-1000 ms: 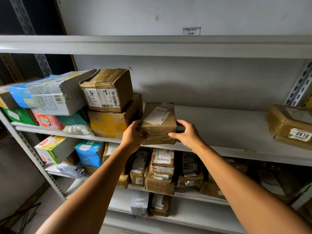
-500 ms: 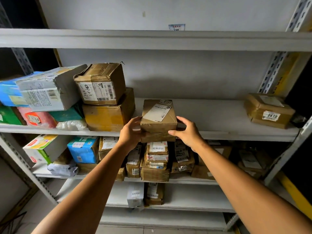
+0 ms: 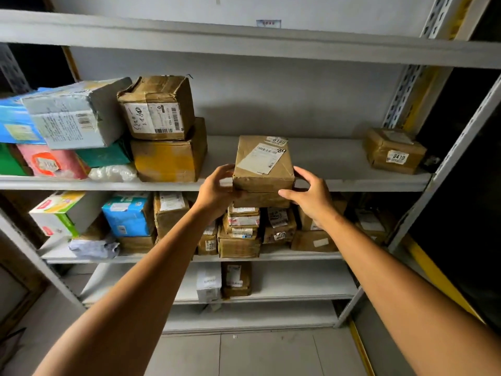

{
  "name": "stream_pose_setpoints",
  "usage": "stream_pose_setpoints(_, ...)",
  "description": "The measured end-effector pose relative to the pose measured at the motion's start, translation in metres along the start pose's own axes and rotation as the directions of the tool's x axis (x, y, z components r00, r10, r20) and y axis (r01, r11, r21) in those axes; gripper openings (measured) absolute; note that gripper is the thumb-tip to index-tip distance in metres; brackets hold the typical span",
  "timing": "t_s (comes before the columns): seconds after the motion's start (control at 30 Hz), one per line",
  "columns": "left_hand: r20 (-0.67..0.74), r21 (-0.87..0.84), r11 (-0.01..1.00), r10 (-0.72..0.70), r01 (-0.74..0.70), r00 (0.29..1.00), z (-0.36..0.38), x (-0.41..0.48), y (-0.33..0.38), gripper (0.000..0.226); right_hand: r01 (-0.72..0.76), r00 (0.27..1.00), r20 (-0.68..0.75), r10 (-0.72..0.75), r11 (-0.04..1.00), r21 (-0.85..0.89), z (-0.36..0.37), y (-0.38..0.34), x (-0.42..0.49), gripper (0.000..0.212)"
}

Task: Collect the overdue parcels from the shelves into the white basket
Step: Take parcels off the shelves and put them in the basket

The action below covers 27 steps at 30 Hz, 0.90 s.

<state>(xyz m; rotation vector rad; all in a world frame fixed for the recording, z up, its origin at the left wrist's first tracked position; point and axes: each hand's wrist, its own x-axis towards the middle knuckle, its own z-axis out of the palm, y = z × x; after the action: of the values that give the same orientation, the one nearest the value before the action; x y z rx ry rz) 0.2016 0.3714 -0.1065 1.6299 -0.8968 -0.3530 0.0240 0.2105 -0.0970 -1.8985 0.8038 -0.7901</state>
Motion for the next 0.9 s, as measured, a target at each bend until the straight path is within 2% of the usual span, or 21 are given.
stream_pose_setpoints(0.13,-0.004,-0.015,1.000,-0.005,0.005,1.000,0.011,-0.020,0.010,0.076,0.018,1.000,0.009,-0.018,1.000,-0.009,-0.016,0.000,-0.016,0.082)
stream_pose_setpoints(0.43,-0.050,0.080,0.994,0.080,-0.076,0.996,0.029,-0.035,0.055,0.082,0.049,0.997,0.051,-0.053,0.995,0.088,-0.059,-0.017,-0.025,0.077)
stream_pose_setpoints(0.6,-0.054,0.137,0.986,0.107,-0.099,0.993,0.038,-0.040,0.077,0.084,0.012,0.995,0.097,-0.034,0.976,0.219,-0.076,-0.018,-0.027,0.075)
stream_pose_setpoints(0.9,-0.058,0.234,0.965,0.132,-0.115,0.990,0.049,-0.040,0.096,0.084,-0.066,0.991,0.135,0.020,0.937,0.344,-0.089,-0.014,-0.026,0.075)
